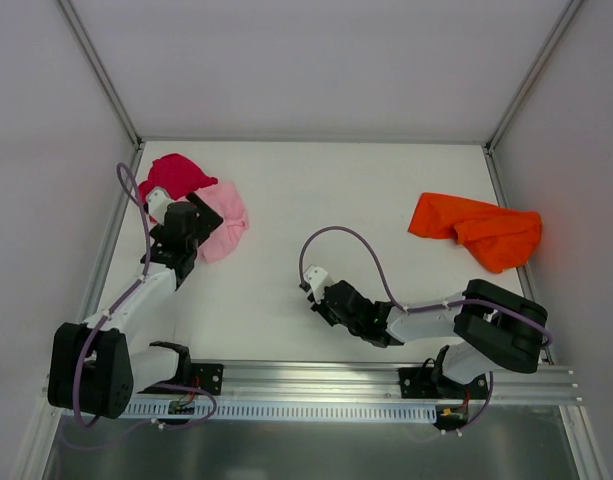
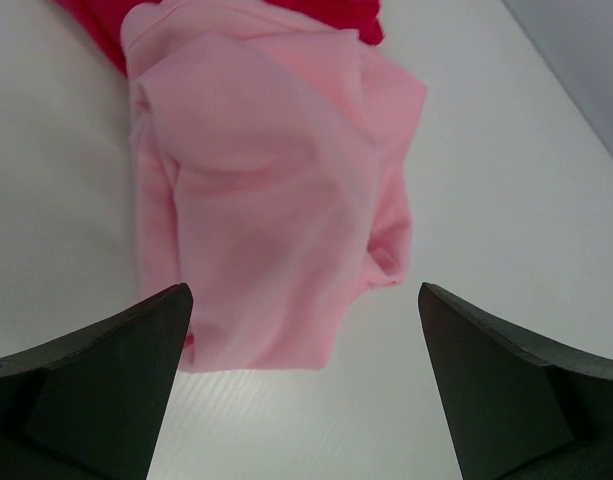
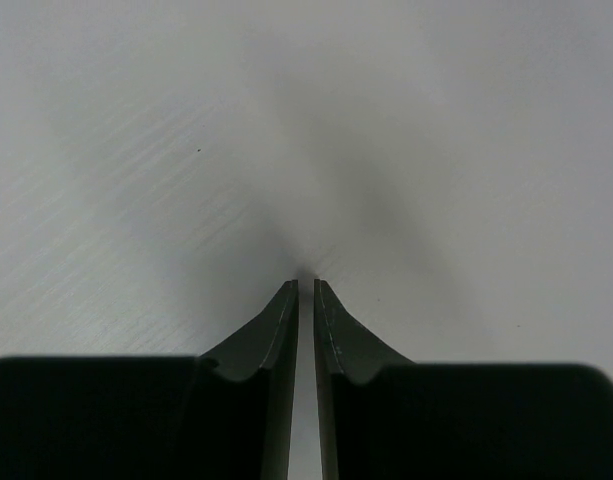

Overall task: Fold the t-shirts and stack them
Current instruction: Put the neatly folded tshirt into the corner of the board with the left arm

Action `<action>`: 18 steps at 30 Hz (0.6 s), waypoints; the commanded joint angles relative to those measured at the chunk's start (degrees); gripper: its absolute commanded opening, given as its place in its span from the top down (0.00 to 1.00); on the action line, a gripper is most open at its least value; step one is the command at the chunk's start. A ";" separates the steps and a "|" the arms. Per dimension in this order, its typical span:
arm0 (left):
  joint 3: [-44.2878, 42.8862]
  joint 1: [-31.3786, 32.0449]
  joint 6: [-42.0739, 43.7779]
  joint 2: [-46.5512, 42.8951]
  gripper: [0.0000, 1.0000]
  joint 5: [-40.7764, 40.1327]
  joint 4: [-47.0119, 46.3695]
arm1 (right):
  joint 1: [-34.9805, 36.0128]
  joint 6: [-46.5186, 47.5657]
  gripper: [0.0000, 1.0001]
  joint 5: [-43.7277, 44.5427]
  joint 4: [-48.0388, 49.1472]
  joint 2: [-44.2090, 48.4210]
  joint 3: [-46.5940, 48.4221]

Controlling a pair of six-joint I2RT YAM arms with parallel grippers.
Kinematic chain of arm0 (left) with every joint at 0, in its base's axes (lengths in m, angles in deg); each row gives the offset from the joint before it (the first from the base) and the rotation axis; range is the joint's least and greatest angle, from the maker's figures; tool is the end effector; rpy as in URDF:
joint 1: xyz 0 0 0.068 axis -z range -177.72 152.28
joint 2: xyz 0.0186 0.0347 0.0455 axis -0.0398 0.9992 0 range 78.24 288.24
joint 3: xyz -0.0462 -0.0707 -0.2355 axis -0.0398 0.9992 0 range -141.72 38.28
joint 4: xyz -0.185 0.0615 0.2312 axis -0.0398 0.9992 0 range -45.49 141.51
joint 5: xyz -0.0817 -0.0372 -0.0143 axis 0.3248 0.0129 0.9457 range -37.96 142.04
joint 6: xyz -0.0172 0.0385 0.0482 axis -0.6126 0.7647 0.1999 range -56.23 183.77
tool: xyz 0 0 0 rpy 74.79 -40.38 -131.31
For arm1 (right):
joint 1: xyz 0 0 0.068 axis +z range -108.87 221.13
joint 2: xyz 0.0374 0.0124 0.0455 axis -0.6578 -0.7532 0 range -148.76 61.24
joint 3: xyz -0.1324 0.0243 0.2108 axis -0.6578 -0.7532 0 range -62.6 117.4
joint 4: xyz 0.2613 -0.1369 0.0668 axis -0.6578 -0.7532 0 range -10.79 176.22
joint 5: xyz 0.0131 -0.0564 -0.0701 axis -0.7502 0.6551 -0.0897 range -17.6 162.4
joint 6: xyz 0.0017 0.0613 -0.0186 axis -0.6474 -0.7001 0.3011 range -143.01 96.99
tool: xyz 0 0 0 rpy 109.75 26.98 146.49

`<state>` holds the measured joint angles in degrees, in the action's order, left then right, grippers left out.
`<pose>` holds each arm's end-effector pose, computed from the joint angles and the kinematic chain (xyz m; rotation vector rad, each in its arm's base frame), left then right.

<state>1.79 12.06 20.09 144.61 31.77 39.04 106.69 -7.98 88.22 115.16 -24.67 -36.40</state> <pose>0.3115 -0.0362 0.1925 -0.7893 1.8133 -0.2558 0.1384 0.2718 0.0723 -1.2246 1.6992 0.2443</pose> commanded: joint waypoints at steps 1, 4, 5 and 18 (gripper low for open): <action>0.98 0.50 -4.48 -0.54 0.01 -5.03 5.12 | 0.53 -1.23 0.85 0.01 -0.03 -0.58 -0.44; 2.73 0.50 -5.45 -0.71 0.01 -6.45 6.27 | 0.71 -1.40 0.85 -0.08 -0.47 -0.31 -0.36; 2.83 0.50 -6.32 -0.71 0.01 -6.79 6.96 | 0.71 -1.40 0.85 0.09 -0.65 -0.31 -0.27; -0.77 0.41 -10.37 10.35 0.01 -8.03 8.90 | 0.71 -1.93 0.85 1.85 -1.62 1.18 -2.38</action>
<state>4.05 12.08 11.72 153.85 24.71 47.28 107.06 -8.55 88.79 115.19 -23.84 -37.28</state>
